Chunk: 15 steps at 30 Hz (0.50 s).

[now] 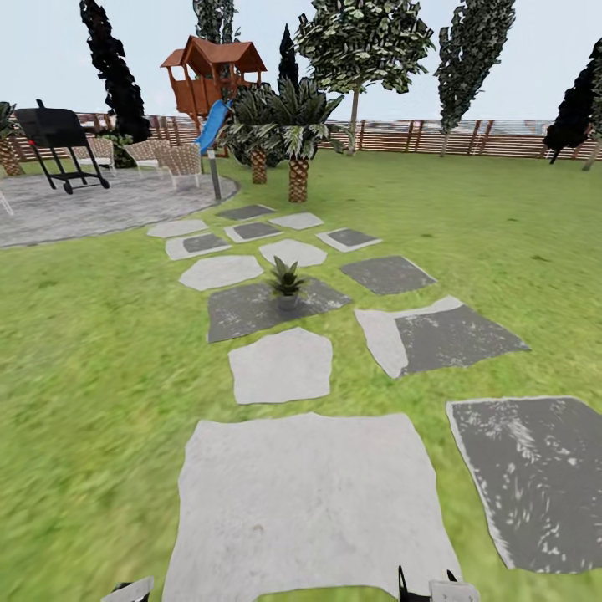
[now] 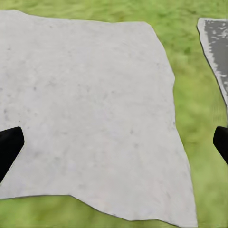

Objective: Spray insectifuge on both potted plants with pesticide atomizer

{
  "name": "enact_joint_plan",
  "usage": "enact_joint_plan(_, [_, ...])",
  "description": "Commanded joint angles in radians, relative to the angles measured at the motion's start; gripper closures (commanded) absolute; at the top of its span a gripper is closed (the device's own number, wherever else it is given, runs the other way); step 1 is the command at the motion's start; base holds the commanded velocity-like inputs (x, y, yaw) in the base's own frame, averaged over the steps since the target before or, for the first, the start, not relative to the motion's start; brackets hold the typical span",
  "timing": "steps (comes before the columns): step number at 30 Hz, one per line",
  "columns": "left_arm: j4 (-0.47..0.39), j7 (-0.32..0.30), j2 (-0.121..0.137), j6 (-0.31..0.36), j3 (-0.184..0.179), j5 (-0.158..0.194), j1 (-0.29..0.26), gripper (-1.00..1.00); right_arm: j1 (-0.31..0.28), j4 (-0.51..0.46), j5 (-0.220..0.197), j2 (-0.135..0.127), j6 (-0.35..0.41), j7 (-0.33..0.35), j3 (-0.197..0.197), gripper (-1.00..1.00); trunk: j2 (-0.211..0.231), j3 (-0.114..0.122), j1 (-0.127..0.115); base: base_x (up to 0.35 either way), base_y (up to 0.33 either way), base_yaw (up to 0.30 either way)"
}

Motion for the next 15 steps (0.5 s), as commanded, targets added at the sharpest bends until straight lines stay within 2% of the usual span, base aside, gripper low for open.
enact_joint_plan(1, [0.001, -0.005, 0.000, -0.003, 0.000, 0.007, -0.001, 1.00, -0.001, 0.000, -0.006, 0.000, -0.002, -0.004, 0.009, -1.00, 0.000, -0.001, 0.000, 0.338, 0.000, 0.000])
enact_joint_plan(15, [0.000, -0.005, 0.000, -0.003, 0.000, 0.007, 0.000, 1.00, 0.000, 0.000, -0.006, 0.000, -0.002, -0.004, 0.009, -1.00, 0.000, -0.001, 0.000, 0.339, 0.000, 0.006])
